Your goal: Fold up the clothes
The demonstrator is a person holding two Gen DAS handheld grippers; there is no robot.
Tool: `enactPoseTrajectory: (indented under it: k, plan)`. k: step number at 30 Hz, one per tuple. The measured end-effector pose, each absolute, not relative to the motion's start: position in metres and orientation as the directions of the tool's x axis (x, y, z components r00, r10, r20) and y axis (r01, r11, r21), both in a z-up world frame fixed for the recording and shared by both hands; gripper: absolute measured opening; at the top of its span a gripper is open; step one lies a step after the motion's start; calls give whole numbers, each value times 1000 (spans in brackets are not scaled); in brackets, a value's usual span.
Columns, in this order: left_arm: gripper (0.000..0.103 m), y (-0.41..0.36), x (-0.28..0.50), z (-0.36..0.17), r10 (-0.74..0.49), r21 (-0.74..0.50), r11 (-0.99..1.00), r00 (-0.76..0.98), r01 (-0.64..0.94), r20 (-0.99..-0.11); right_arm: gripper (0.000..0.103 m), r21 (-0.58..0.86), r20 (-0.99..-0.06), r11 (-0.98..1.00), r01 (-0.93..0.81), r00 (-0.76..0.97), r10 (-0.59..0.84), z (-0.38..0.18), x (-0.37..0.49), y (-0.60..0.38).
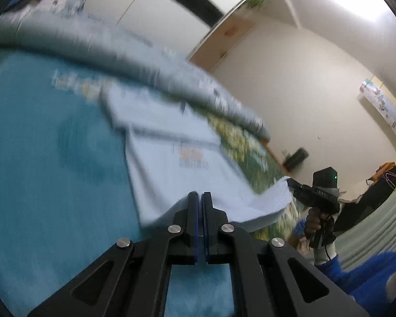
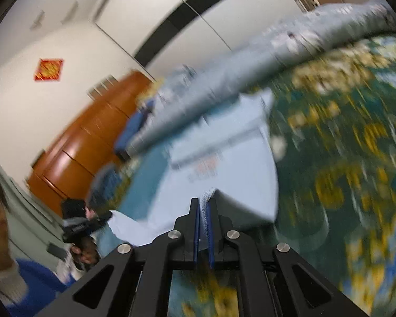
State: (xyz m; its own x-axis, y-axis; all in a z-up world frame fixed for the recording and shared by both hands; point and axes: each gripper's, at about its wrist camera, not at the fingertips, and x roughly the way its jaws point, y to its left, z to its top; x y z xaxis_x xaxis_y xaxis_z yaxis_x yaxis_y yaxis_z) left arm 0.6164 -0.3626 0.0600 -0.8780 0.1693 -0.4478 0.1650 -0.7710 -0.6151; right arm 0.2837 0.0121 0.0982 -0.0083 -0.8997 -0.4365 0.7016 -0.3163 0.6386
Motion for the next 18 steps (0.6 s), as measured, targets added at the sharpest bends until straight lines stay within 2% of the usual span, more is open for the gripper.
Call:
enactPoseTrajectory:
  k: [5, 14, 18]
  plan:
    - [3, -423, 561, 74, 108, -611, -766, -897, 199, -428, 6, 677, -375, -309, 668, -49, -926, 114, 219, -46]
    - [3, -523, 460, 24, 69, -702, -624, -871, 343, -487, 6, 712, -494, -439, 548, -53, -868, 75, 112, -152]
    - [3, -542, 433, 3, 50, -719, -563, -852, 407, -521, 6, 736, -534, -490, 467, -45, -844, 48, 76, -178]
